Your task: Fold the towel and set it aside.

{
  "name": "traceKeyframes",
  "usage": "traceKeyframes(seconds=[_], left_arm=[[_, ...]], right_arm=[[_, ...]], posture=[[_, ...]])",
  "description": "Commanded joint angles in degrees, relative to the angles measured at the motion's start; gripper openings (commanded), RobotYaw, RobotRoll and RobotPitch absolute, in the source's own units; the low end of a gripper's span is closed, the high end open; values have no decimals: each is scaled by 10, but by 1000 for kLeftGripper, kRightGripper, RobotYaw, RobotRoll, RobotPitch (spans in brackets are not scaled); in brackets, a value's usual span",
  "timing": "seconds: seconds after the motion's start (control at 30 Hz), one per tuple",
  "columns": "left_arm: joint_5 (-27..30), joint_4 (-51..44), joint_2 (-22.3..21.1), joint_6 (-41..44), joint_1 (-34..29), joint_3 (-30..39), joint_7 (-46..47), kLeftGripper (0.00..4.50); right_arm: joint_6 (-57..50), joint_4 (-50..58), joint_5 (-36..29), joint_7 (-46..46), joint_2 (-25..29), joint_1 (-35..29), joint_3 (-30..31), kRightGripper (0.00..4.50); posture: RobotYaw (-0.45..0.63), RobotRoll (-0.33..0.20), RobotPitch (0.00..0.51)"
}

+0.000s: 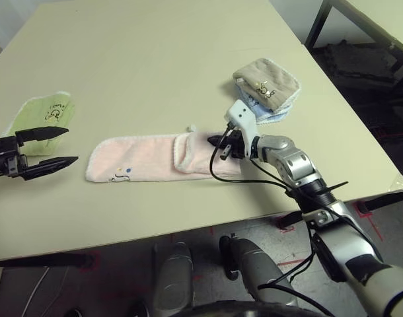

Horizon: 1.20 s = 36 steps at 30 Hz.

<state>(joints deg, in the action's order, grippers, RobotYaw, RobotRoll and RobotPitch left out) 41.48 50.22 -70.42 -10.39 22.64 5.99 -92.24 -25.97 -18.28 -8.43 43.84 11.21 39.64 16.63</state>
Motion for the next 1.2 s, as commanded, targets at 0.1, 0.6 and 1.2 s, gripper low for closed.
traceKeyframes(seconds=[0.1, 0.6, 1.2], left_arm=[[-8, 5, 2, -4, -6, 8, -3, 4500], [-38, 39, -8, -31, -14, 15, -3, 4500], [-202, 93, 13, 573, 145, -67, -2, 4500]], right_arm=[[-77, 62, -91, 12, -21, 3, -75, 394], [-568, 30, -362, 123, 228, 30, -245, 4476], [-628, -20, -371, 166, 317, -4, -168, 4476]], posture=[[-27, 0, 194], [-29, 0, 192], [-65, 0, 188]])
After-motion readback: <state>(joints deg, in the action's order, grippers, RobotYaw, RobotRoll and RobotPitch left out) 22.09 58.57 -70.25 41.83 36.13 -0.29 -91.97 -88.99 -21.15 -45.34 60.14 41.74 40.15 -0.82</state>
